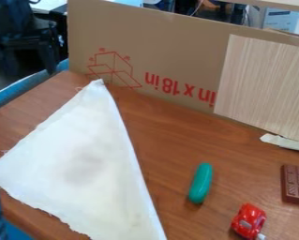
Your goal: Unfold the cloth from top to bottom
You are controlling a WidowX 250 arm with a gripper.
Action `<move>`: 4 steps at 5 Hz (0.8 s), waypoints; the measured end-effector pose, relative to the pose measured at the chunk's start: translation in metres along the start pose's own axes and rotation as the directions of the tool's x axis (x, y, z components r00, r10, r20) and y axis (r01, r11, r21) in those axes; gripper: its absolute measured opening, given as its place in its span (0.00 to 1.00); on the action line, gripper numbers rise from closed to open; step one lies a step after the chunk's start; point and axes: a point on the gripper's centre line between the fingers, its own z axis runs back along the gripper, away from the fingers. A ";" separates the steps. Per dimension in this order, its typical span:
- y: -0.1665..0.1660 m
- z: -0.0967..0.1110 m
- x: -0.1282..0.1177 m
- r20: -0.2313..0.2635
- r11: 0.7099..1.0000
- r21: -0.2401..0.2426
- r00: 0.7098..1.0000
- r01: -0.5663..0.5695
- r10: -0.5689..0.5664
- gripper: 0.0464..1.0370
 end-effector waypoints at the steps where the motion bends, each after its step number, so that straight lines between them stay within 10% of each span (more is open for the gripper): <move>1: 0.007 -0.028 0.034 0.054 0.995 0.037 0.995 -0.089 0.087 0.96; 2: 0.007 -0.050 0.065 0.129 0.985 0.035 0.978 -0.172 0.166 0.96; 4: 0.011 -0.104 0.108 0.127 0.946 0.044 0.941 -0.322 0.314 0.96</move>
